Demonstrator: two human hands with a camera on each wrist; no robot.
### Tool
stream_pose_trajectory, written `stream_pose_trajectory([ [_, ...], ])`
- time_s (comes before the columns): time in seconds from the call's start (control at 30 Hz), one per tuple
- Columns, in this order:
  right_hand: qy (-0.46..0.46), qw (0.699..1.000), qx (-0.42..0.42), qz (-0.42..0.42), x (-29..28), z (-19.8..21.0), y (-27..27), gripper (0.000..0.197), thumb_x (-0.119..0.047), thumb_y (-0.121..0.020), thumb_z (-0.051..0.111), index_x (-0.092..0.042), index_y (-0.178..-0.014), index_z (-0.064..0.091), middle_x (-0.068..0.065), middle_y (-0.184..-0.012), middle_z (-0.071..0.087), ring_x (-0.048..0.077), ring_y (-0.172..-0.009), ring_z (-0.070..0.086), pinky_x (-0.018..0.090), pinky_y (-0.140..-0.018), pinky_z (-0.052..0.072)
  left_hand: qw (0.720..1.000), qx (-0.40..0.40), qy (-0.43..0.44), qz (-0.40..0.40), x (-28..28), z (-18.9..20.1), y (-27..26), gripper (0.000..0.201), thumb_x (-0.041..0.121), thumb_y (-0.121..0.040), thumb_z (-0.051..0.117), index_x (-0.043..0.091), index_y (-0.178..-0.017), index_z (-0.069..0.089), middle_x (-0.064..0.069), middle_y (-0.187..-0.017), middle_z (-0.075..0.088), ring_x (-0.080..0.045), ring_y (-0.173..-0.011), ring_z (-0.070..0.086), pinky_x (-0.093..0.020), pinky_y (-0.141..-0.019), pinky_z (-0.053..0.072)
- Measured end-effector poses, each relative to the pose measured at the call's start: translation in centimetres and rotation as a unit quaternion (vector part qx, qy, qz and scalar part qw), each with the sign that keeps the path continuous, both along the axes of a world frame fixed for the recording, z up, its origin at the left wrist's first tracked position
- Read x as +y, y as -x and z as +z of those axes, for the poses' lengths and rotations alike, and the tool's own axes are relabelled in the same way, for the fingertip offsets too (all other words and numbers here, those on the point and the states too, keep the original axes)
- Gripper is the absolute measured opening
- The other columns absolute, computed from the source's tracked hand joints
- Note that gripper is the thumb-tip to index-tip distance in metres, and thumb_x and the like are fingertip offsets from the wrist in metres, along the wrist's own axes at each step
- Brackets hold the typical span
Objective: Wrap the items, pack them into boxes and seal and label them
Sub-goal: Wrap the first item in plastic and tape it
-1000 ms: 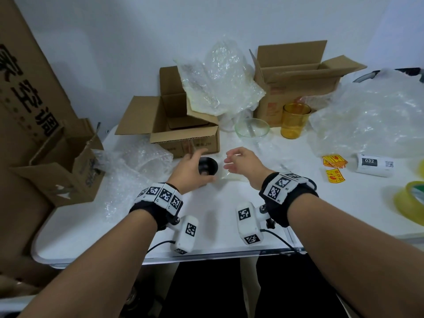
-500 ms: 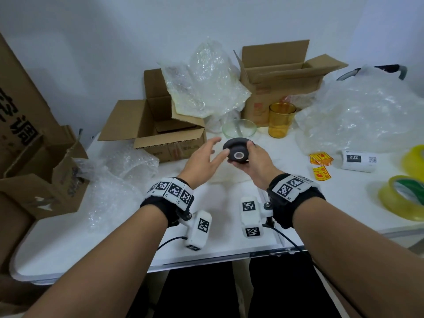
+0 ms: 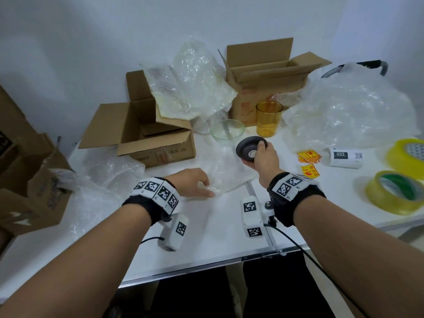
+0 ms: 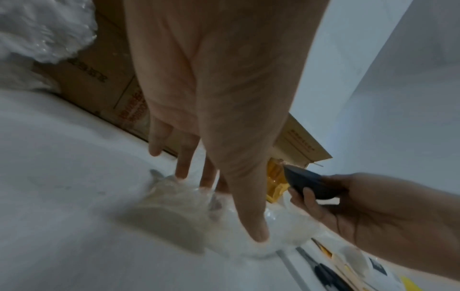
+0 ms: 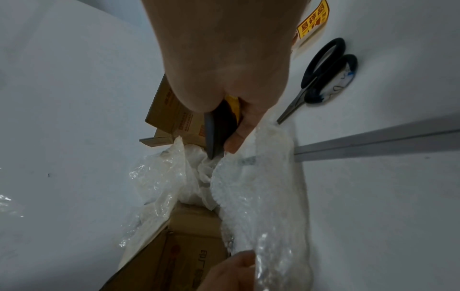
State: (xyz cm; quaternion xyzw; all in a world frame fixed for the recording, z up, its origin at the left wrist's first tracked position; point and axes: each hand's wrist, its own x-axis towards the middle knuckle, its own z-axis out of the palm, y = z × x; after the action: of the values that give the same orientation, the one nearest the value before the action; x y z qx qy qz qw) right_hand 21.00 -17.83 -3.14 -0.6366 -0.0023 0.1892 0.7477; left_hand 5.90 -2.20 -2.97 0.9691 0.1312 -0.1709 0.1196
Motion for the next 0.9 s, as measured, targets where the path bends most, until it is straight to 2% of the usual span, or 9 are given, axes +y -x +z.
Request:
stream_pose_trajectory([
  [0.07,0.000,1.000,0.008,0.008,0.2,-0.2,-0.2,0.030,-0.025,-0.106,0.033,-0.010,-0.130,0.045,0.016,-0.133,0.041,0.037,-0.117,0.050,0.035,-0.061,0.056,1.000,-0.009,-0.002,0.016,0.0,0.5,-0.1,0.043,0.064,-0.088,0.054,0.026,-0.104,0.065,0.004,-0.123,0.055,-0.015,-0.110,0.051,-0.033,-0.099,0.041],
  [0.13,0.002,1.000,0.019,0.015,0.2,-0.4,-0.4,0.029,-0.024,-0.106,0.033,-0.011,-0.129,0.045,0.018,-0.136,0.039,0.038,-0.119,0.048,0.038,-0.067,0.056,0.994,-0.093,-0.010,0.054,-0.4,1.1,-0.6,0.039,0.059,-0.091,0.054,0.022,-0.100,0.066,0.000,-0.113,0.057,-0.017,-0.104,0.055,-0.033,-0.090,0.044],
  [0.23,0.001,0.999,0.033,0.020,-0.2,-0.6,-0.5,0.028,-0.023,-0.106,0.033,-0.010,-0.128,0.045,0.019,-0.135,0.039,0.038,-0.118,0.048,0.042,-0.074,0.056,0.976,-0.202,-0.010,0.077,-0.9,1.2,-2.2,0.036,0.047,-0.095,0.055,0.020,-0.118,0.061,-0.002,-0.123,0.054,-0.020,-0.110,0.056,-0.034,-0.094,0.044],
  [0.33,0.002,0.999,0.040,0.019,-0.8,-0.7,-0.6,0.030,-0.023,-0.106,0.033,-0.008,-0.130,0.044,0.017,-0.131,0.041,0.037,-0.117,0.050,0.043,-0.078,0.056,0.990,-0.124,0.018,0.060,-1.4,0.7,-3.8,0.064,0.040,-0.094,0.060,0.019,-0.149,0.034,-0.004,-0.155,0.029,-0.021,-0.138,0.036,-0.033,-0.111,0.031],
  [0.43,-0.005,0.999,0.042,0.012,-1.2,-0.6,-0.8,0.029,-0.023,-0.106,0.033,-0.009,-0.129,0.044,0.015,-0.125,0.041,0.037,-0.117,0.050,0.045,-0.081,0.056,0.998,-0.043,0.008,0.050,-1.5,0.2,-4.4,0.101,0.033,-0.087,0.072,0.018,-0.157,0.001,-0.004,-0.164,0.000,-0.023,-0.148,0.019,-0.039,-0.118,0.024],
  [0.53,-0.019,0.999,0.049,0.015,-1.4,-0.6,-0.7,0.021,-0.022,-0.106,0.034,-0.012,-0.120,0.045,0.014,-0.121,0.042,0.038,-0.117,0.051,0.046,-0.081,0.056,0.998,-0.026,0.011,0.047,-1.1,-0.1,-4.5,0.116,0.029,-0.081,0.078,0.023,-0.155,-0.011,-0.005,-0.164,0.005,-0.026,-0.145,0.027,-0.041,-0.116,0.031],
  [0.67,-0.039,0.997,0.059,0.033,-1.4,-0.5,-0.4,0.019,-0.023,-0.105,0.036,-0.013,-0.116,0.047,0.018,-0.130,0.045,0.040,-0.116,0.053,0.037,-0.066,0.059,0.994,-0.041,0.059,0.077,-0.9,-0.1,-4.3,0.118,0.026,-0.080,0.079,0.030,-0.154,-0.012,-0.010,-0.147,0.037,-0.029,-0.122,0.051,-0.037,-0.098,0.047],
  [0.8,-0.069,0.992,0.093,0.057,-1.1,-0.1,0.0,0.022,-0.021,-0.105,0.036,-0.011,-0.121,0.046,0.021,-0.135,0.045,0.043,-0.118,0.054,0.027,-0.050,0.057,0.973,-0.062,0.162,0.149,-0.9,0.6,-4.0,0.101,0.033,-0.088,0.071,0.034,-0.155,-0.005,-0.005,-0.129,0.044,-0.029,-0.098,0.068,-0.037,-0.081,0.057],
  [0.9,-0.081,0.989,0.108,0.064,-0.9,0.3,0.3,0.023,-0.020,-0.105,0.036,-0.010,-0.124,0.045,0.022,-0.135,0.046,0.043,-0.116,0.056,0.026,-0.049,0.056,0.960,-0.084,0.179,0.200,-1.1,0.7,-4.0,0.063,0.027,-0.095,0.060,0.027,-0.150,0.029,-0.007,-0.120,0.051,-0.023,-0.075,0.071,-0.041,-0.079,0.060],
])
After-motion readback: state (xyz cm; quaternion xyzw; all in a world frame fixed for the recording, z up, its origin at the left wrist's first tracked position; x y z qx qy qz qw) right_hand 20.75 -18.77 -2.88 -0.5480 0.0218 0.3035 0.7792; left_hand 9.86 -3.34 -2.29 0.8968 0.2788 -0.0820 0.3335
